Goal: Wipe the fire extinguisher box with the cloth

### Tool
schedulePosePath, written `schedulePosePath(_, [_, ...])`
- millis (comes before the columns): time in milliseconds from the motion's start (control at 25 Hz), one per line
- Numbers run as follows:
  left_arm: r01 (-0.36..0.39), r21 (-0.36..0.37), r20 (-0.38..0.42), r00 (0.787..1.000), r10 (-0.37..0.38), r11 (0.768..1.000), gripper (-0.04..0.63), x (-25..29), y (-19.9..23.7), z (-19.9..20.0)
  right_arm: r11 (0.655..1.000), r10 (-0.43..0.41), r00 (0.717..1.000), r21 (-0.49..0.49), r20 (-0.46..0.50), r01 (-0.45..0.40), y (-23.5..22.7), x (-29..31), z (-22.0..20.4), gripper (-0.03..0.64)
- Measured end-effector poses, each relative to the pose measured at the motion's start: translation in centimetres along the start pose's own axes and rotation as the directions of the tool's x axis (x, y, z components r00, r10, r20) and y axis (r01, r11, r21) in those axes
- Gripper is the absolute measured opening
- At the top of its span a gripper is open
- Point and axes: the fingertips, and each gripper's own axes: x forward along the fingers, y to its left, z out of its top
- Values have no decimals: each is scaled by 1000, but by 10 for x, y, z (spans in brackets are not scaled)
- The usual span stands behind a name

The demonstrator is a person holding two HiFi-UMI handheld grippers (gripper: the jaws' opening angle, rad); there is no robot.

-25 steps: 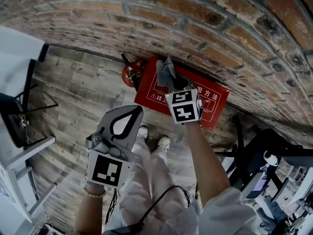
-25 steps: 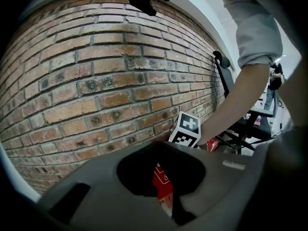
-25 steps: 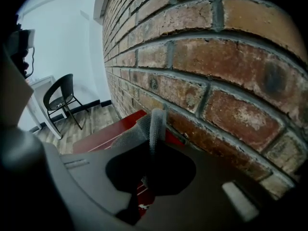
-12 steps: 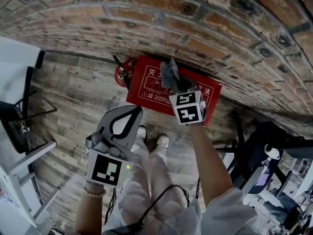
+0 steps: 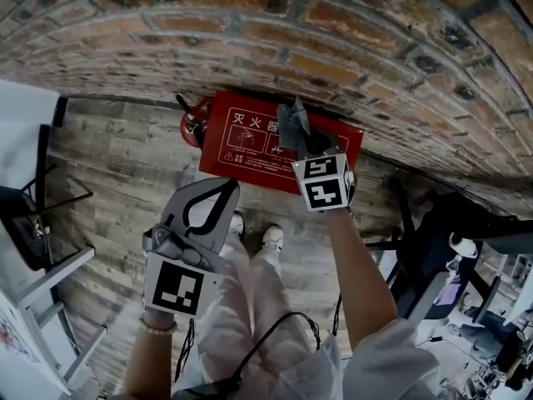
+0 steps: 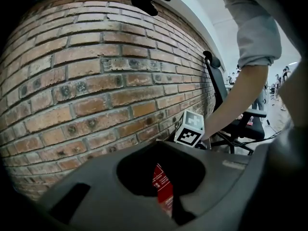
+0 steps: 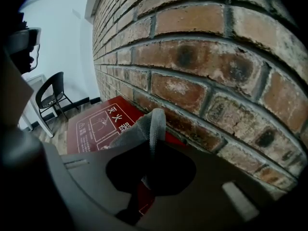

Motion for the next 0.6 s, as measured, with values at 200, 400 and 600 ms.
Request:
schedulePosePath(200, [18,12,3,1000,-18,1000,-3,6,-8,5,999,-31,999,32,-8,31,-18,-10,-14,18])
schedulePosePath(400, [32,18,2,999,-32,999,-3,11,-15,7,996,-67,997,53,-24,68,-38,-19,-29,18])
schedulePosePath(600, [47,26,4,999,-47,999,-3,16,-22,11,992,-102,994,75,-40,105,-58,-29,-43,18])
